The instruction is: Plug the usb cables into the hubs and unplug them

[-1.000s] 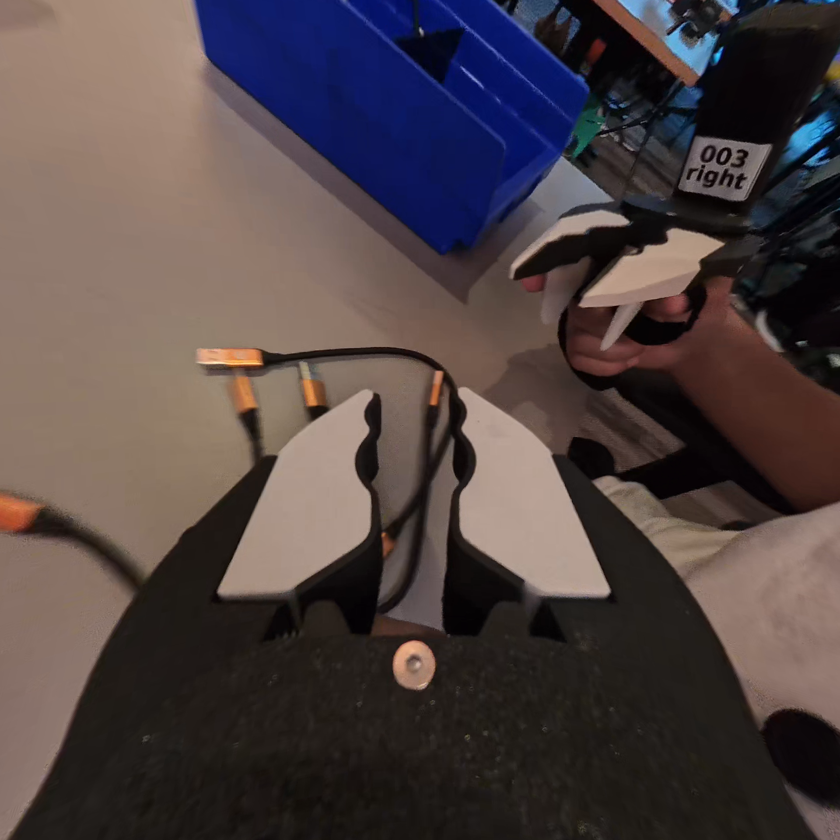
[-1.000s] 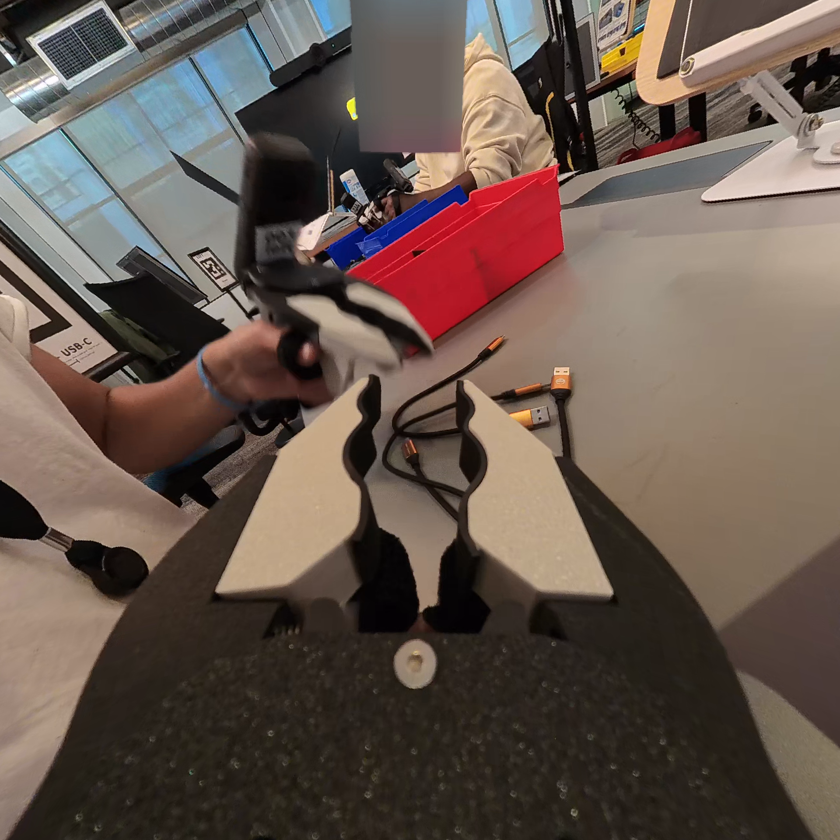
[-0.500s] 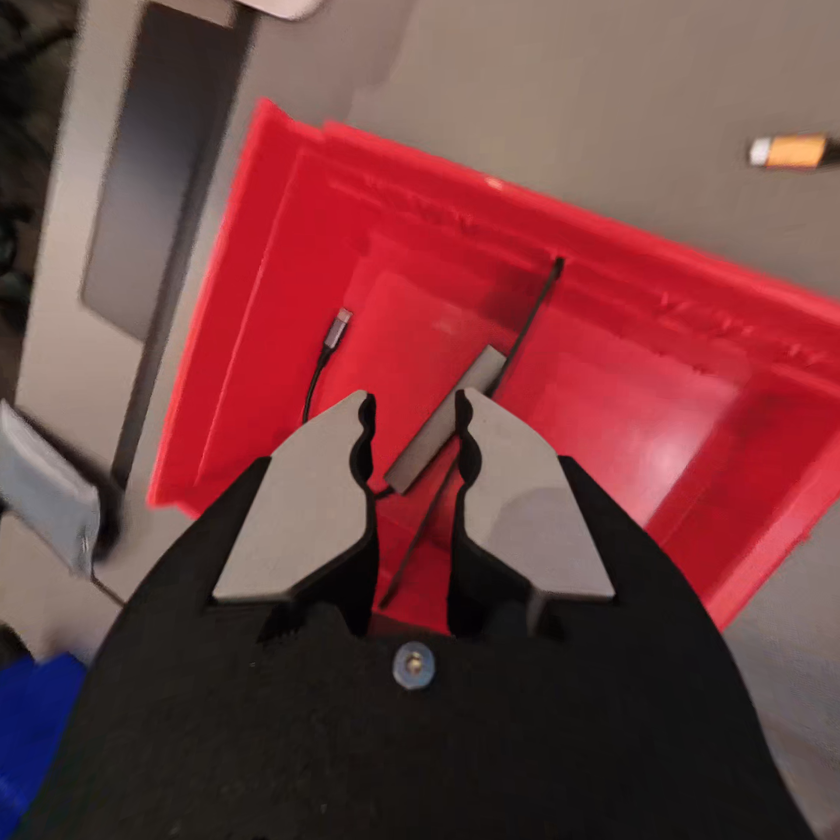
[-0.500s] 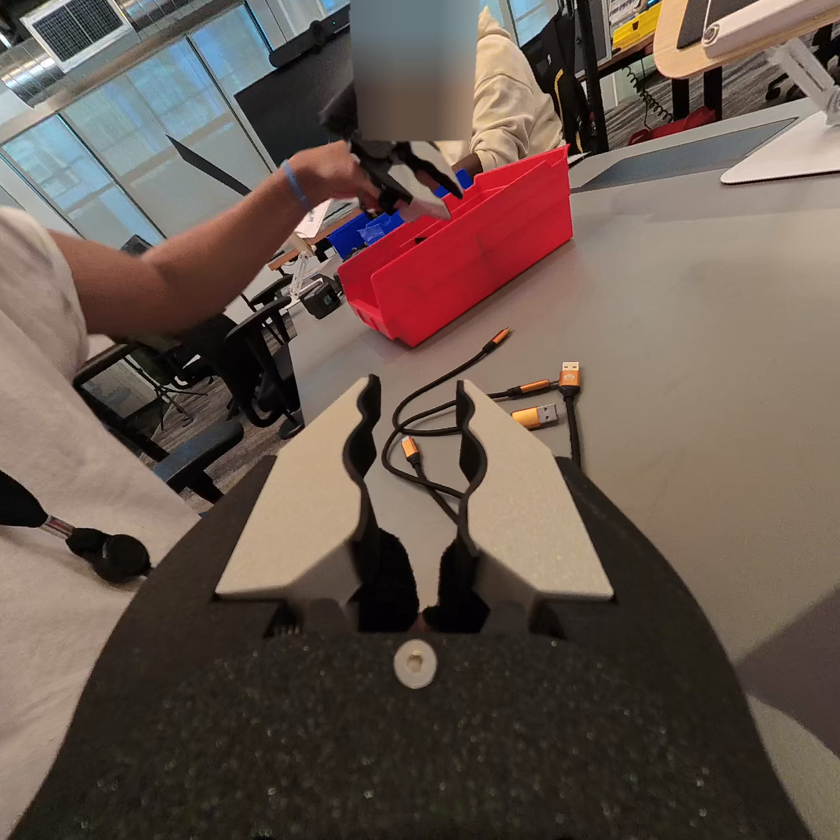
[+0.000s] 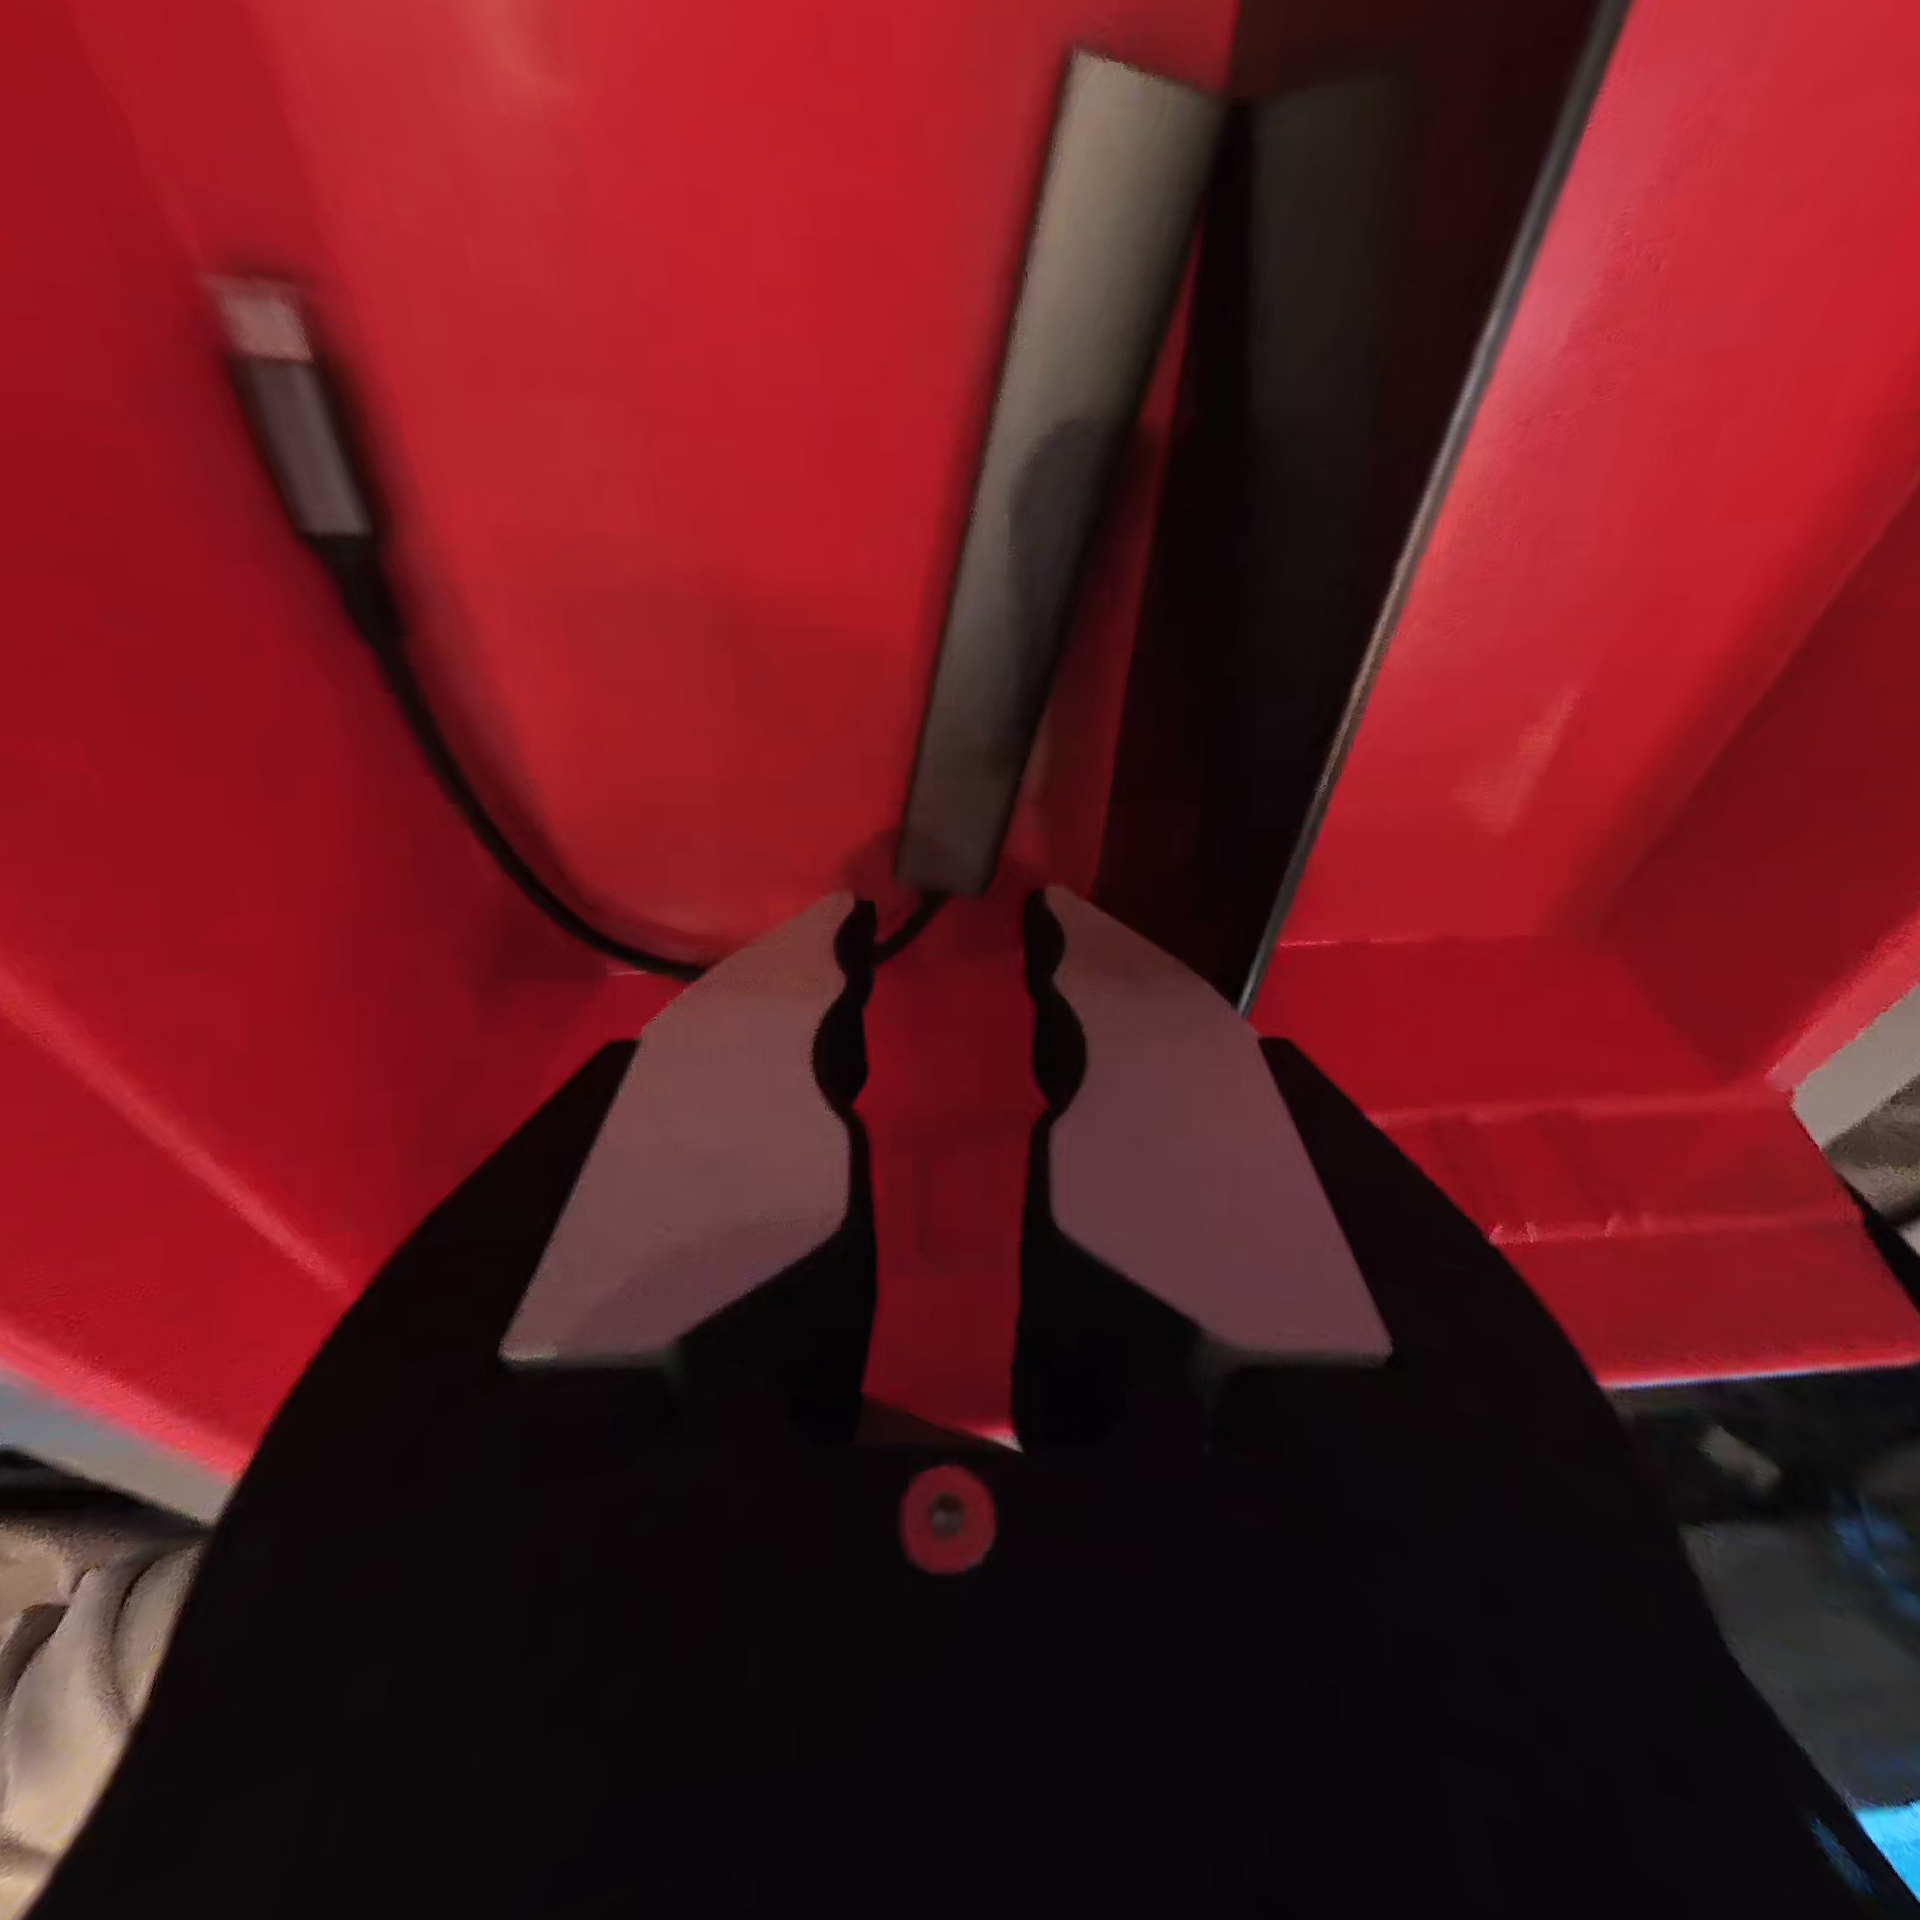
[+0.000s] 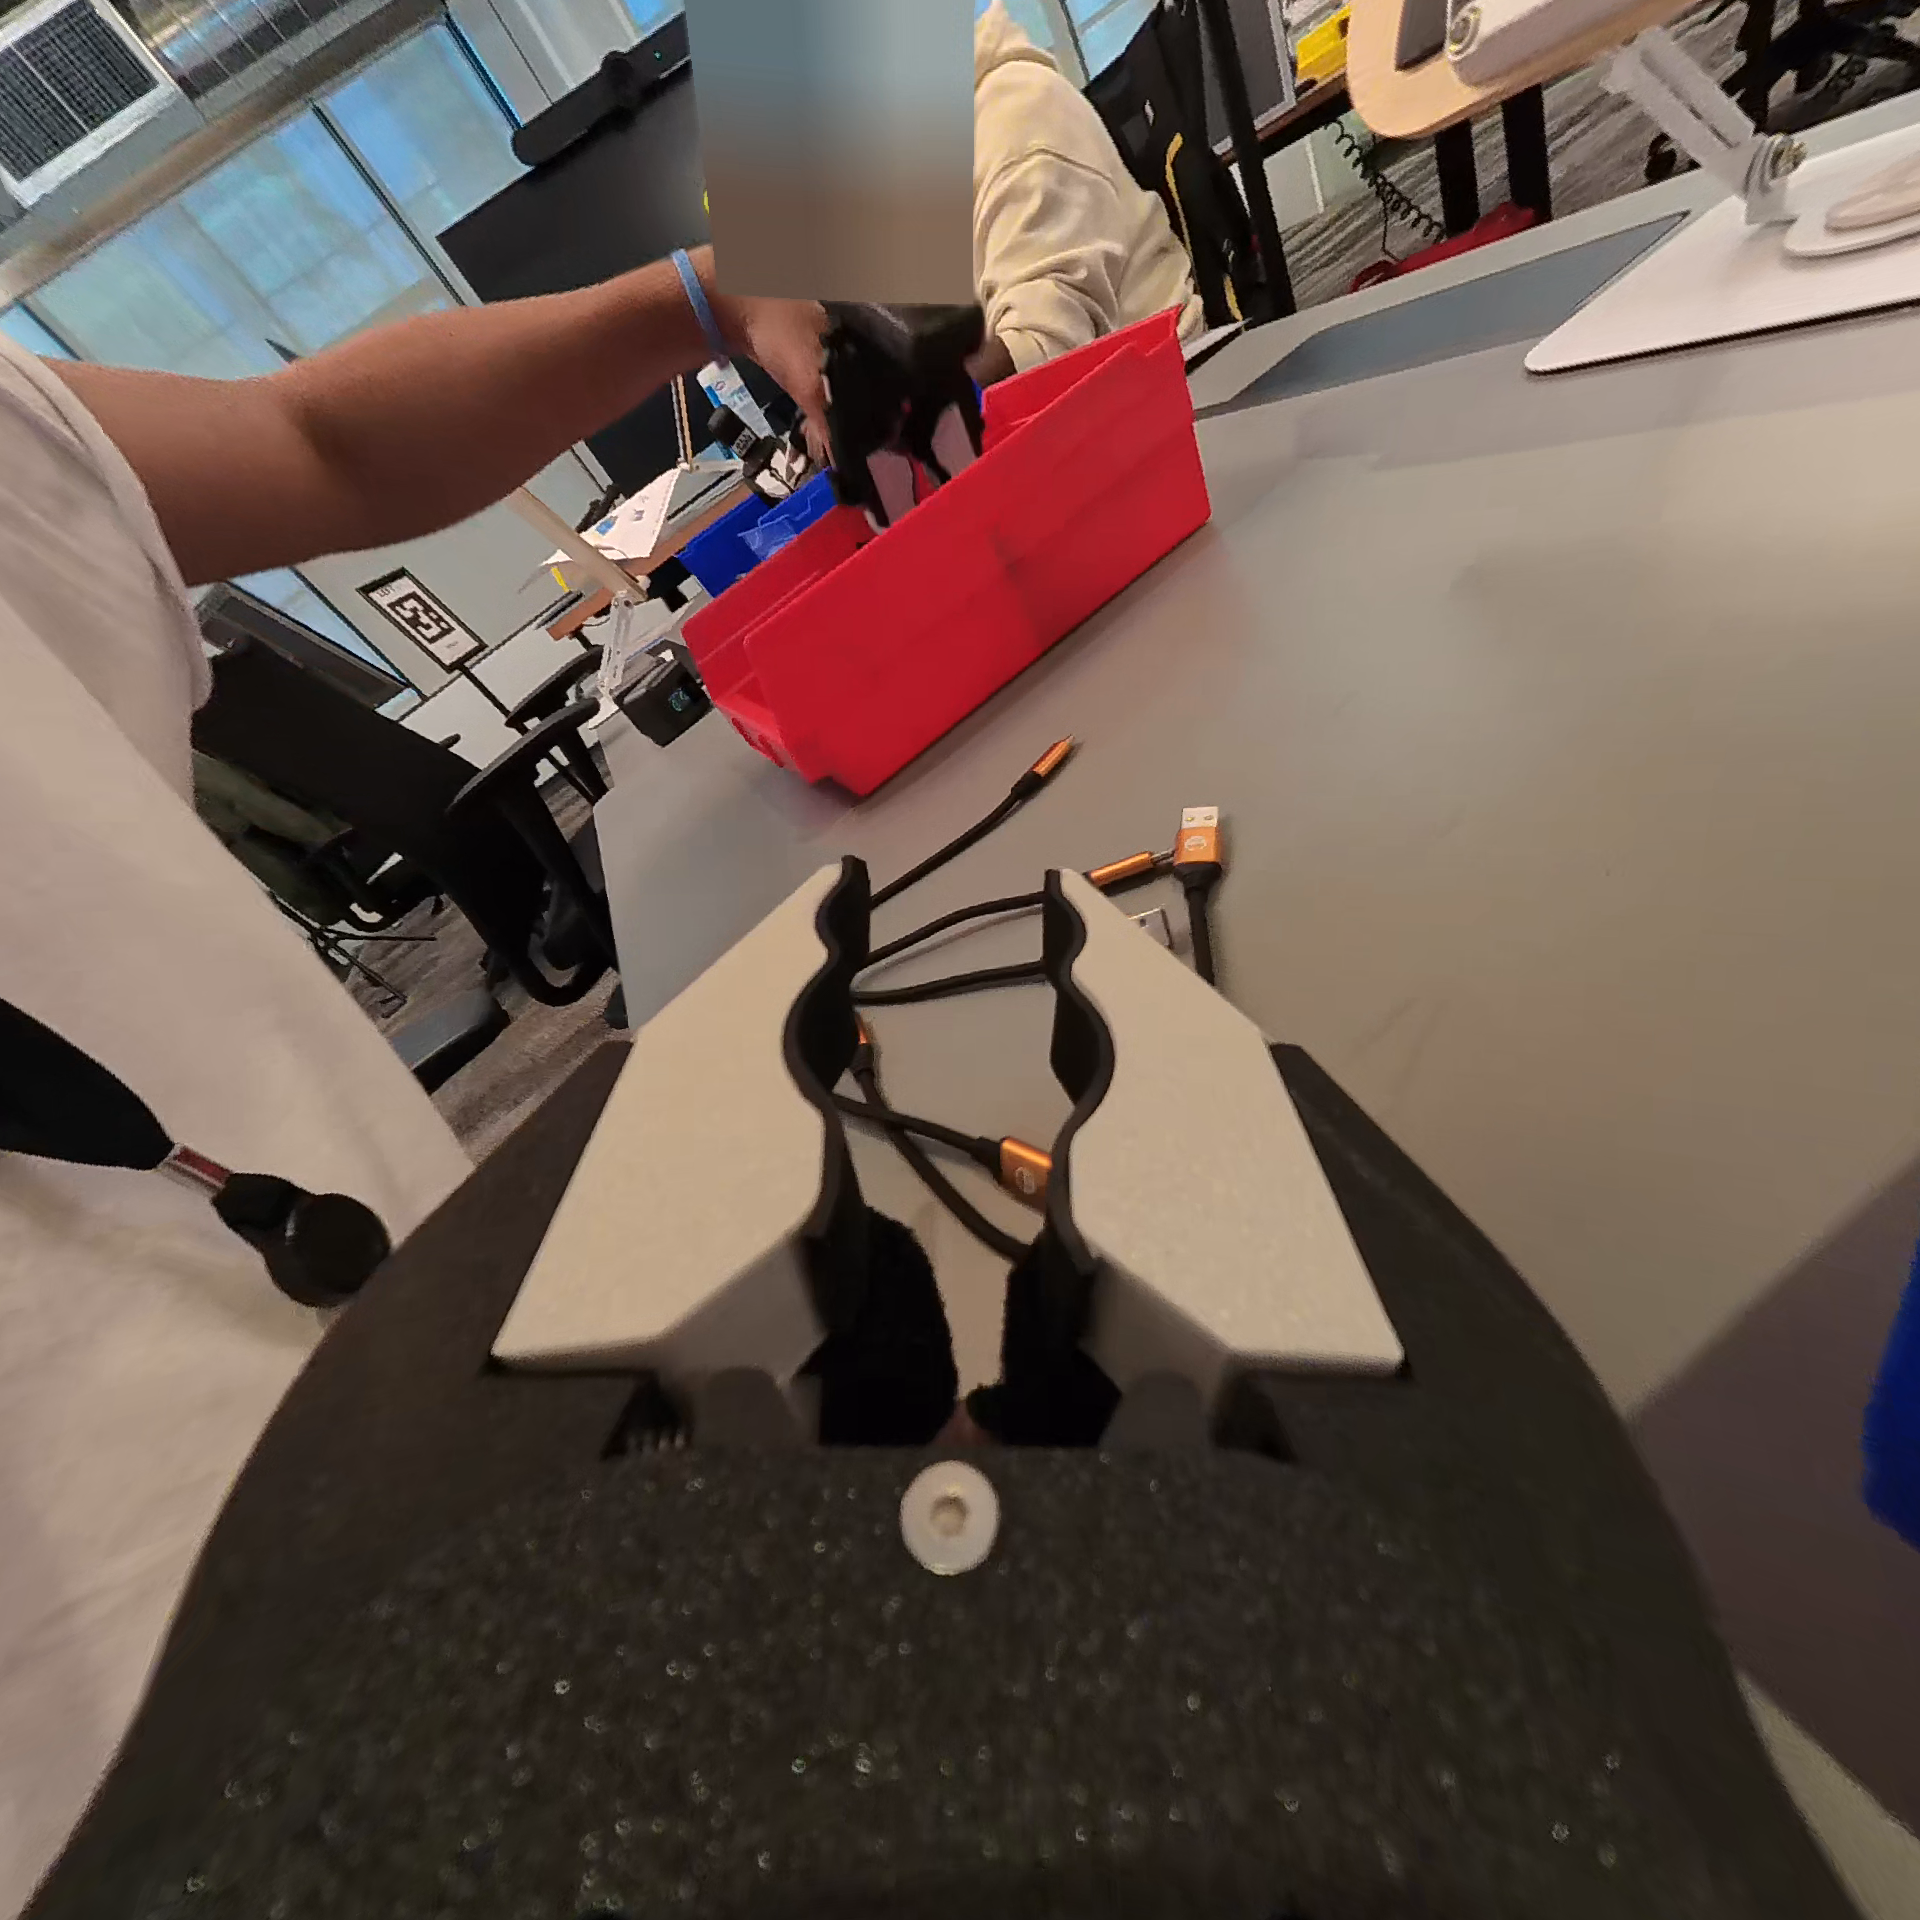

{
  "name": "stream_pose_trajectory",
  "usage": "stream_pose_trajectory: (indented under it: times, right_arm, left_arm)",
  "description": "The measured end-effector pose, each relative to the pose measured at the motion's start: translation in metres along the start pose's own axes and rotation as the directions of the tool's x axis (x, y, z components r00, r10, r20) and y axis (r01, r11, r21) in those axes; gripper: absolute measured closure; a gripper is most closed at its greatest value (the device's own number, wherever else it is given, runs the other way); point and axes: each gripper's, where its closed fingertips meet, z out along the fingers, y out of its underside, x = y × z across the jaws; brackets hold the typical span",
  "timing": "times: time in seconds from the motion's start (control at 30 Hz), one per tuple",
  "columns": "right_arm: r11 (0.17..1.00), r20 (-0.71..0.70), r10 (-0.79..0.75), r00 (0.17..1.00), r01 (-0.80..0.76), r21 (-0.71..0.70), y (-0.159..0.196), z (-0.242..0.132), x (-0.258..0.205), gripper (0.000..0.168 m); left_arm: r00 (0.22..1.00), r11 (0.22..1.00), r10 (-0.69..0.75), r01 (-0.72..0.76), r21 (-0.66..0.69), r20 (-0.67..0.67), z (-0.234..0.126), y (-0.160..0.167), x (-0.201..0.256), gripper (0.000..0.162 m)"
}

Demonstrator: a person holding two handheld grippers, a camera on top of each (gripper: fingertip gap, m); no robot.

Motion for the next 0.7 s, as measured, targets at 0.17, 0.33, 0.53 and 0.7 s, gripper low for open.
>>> stream_pose_trajectory:
  times: [0.17, 0.33, 0.53, 0.7]
  right_arm:
    - [1.000, 0.021, 0.024, 0.999, -0.024, -0.012, 0.003, 0.004, 0.001, 0.137]
    - [0.999, 0.034, 0.024, 0.999, -0.023, -0.030, 0.006, 0.005, -0.001, 0.136]
    - [1.000, 0.049, 0.023, 0.999, -0.022, -0.016, 0.002, 0.002, -0.004, 0.136]
    - [1.000, 0.060, 0.027, 0.998, -0.026, -0.004, 0.000, 0.002, -0.007, 0.137]
  left_arm:
    - [0.998, 0.998, 0.030, -0.033, -0.050, -0.064, 0.020, -0.004, -0.001, 0.137]
    - [0.996, 0.989, 0.055, -0.065, -0.134, -0.075, 0.027, 0.002, -0.001, 0.138]
    - [0.999, 0.996, 0.043, -0.041, -0.079, 0.028, 0.024, -0.004, -0.010, 0.140]
    - [0.996, 0.998, -0.058, 0.055, 0.042, 0.074, -0.014, -0.006, -0.016, 0.140]
